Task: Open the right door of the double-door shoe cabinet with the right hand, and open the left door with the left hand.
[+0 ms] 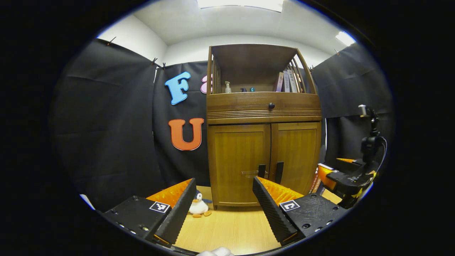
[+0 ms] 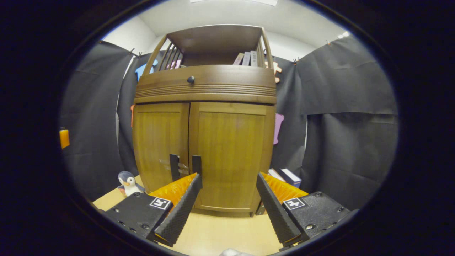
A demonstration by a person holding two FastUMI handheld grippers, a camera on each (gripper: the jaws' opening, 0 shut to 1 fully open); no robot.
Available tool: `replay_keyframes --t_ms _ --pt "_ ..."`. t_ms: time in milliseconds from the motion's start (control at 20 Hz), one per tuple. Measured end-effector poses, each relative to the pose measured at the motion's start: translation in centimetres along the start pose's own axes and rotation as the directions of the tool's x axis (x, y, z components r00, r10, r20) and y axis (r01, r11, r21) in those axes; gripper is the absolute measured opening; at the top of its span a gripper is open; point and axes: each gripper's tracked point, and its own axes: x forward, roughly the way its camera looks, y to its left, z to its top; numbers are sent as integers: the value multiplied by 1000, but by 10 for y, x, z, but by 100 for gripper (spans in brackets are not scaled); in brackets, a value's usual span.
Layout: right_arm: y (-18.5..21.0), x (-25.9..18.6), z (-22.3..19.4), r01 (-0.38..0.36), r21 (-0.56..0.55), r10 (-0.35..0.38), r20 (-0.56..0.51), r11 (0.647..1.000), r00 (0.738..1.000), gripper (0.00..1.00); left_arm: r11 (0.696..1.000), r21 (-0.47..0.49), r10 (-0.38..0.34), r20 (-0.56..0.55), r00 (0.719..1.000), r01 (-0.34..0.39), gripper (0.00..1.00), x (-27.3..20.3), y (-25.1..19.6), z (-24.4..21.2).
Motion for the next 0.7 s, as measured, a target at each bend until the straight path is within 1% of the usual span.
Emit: replay_keyframes --t_ms 150,250,450,600,700 --pt "21 34 -9 -32 1 32 -13 999 999 99 1000 2 27 -6 1000 -27 96 -5 8 0" --pt "34 57 -14 -48 8 49 -30 999 998 100 998 -3 60 -9 998 -60 96 -5 16 1" --pt "52 105 -29 -62 37 65 -86 997 994 100 996 0 94 -20 995 -94 96 -8 25 0" --pt "63 137 -40 -65 79 74 -120 995 990 100 994 7 110 -21 994 -110 96 -8 31 2" --pt "67 154 -44 -61 77 71 -133 995 989 100 993 17 120 -26 992 -120 96 -10 36 0"
